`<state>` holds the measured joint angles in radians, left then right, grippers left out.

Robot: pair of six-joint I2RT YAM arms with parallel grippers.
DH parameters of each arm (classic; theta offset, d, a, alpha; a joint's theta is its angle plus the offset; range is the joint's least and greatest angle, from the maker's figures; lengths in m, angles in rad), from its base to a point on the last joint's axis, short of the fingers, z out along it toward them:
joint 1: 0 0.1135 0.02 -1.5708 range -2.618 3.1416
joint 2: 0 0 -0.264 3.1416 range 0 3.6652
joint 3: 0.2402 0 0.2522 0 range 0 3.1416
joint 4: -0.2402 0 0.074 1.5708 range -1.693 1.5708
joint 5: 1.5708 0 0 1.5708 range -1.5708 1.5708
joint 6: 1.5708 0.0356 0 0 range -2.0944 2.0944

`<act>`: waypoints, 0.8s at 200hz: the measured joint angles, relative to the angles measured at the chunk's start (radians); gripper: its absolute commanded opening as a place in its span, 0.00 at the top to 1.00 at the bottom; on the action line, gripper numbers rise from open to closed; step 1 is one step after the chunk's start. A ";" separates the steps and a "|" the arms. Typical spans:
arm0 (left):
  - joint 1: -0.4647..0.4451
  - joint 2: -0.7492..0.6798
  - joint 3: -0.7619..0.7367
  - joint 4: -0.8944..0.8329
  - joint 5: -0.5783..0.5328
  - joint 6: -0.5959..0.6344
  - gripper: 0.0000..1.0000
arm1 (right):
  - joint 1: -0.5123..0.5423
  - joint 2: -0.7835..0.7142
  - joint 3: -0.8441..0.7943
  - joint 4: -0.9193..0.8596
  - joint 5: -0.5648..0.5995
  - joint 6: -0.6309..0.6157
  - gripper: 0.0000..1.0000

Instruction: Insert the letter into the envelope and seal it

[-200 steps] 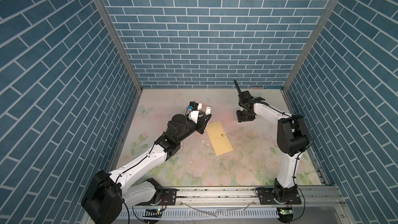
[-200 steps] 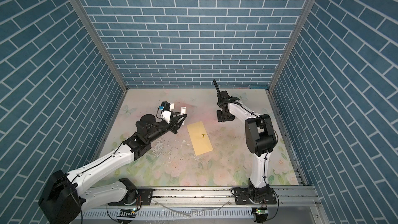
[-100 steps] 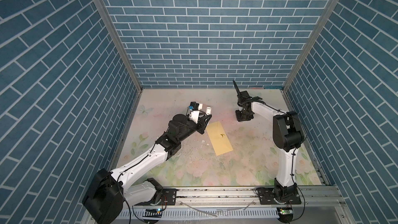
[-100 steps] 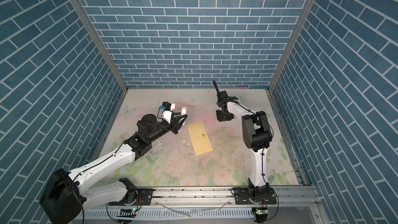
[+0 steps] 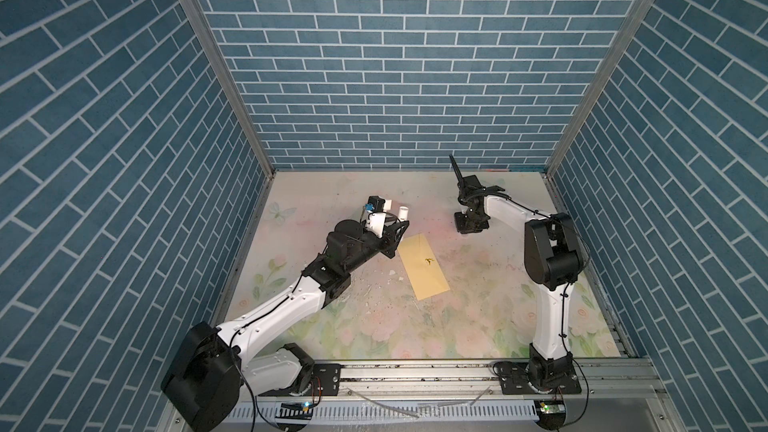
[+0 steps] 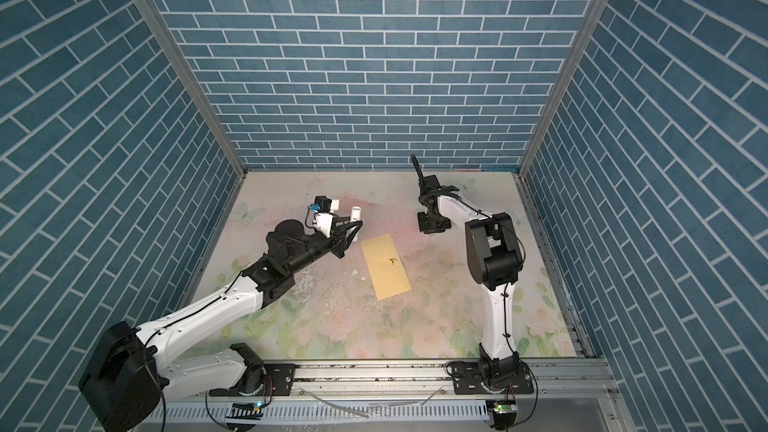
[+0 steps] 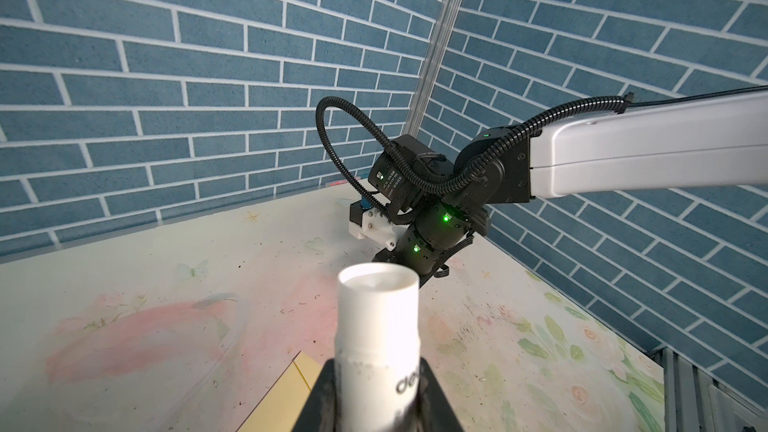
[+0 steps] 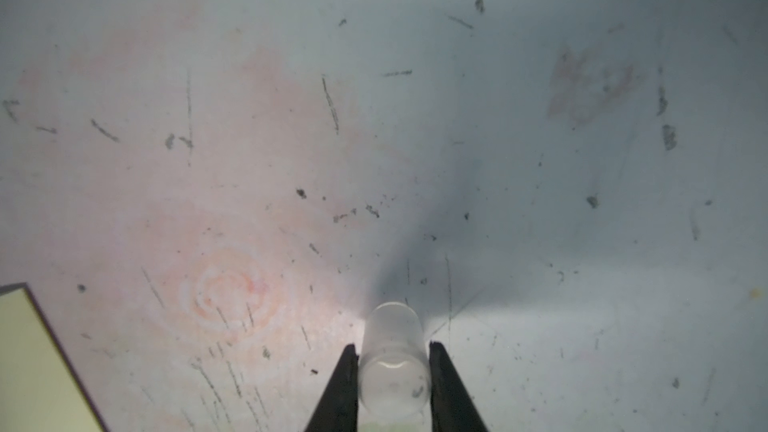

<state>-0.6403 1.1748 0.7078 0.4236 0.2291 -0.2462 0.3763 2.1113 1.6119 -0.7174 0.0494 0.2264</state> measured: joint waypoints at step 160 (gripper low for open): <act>-0.002 0.028 -0.040 0.073 0.173 0.248 1.00 | -0.001 -0.621 0.018 -0.167 -0.541 -0.071 0.84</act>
<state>-0.6418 1.2026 0.6678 0.4965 0.4019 0.0017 0.3752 1.4899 1.6295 -0.8845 -0.4919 0.1555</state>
